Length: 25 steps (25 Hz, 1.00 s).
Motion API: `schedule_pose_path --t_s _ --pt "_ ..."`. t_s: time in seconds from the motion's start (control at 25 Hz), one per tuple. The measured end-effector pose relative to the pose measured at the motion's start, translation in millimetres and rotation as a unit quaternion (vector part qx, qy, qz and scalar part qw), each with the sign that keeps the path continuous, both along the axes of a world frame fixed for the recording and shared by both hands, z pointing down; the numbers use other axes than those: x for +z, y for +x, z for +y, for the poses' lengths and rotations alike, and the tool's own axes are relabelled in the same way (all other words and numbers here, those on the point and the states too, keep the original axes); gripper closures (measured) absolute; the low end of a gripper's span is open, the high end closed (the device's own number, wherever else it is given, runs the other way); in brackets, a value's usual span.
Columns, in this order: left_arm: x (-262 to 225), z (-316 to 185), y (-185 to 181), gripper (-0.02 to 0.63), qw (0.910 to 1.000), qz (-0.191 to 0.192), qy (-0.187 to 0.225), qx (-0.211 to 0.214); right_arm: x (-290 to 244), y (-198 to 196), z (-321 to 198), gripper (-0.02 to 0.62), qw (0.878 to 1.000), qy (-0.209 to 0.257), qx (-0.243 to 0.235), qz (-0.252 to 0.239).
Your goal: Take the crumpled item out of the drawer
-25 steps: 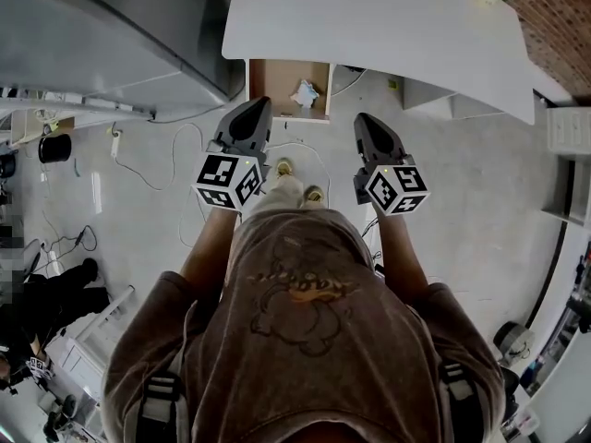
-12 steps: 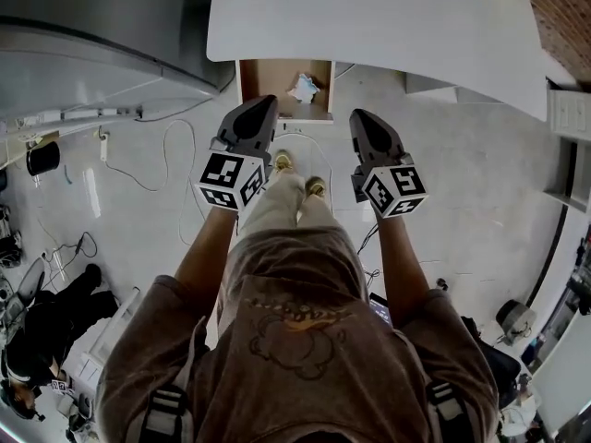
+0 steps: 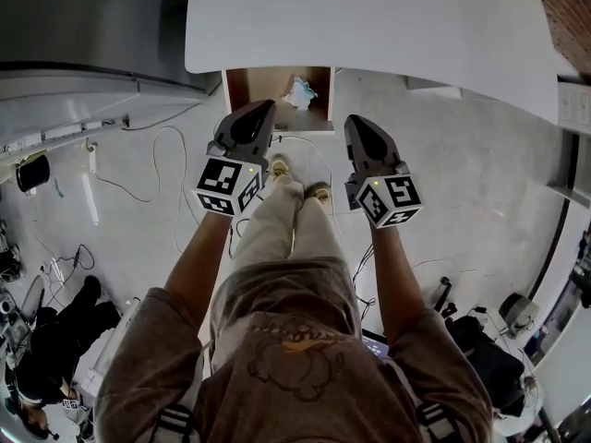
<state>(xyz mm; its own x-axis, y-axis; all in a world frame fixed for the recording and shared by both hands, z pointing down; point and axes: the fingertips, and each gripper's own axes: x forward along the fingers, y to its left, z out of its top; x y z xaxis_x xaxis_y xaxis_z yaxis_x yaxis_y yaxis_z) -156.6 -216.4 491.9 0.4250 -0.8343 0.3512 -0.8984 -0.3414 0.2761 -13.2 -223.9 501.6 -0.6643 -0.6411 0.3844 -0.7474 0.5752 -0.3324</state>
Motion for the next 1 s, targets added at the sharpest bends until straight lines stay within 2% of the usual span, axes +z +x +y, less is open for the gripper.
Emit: schedule_pose_path --t_s 0.4,0.84,0.92,1.0 --pt "47 -17 2 0.603 0.9999 -0.009 -0.003 0.008 44 -10 -12 0.600 1.000 -0.006 0.001 -0.002" --pt "56 -16 1 0.603 1.0000 0.001 -0.006 0.005 53 -7 -10 0.598 1.000 -0.007 0.005 -0.005" --pt "58 -16 3 0.514 0.9998 0.006 -0.010 0.014 51 -7 -9 0.598 1.000 -0.006 0.005 -0.005" --pt "59 -15 4 0.497 0.9997 0.006 -0.015 0.021 49 -7 -8 0.600 1.000 -0.005 0.004 -0.006"
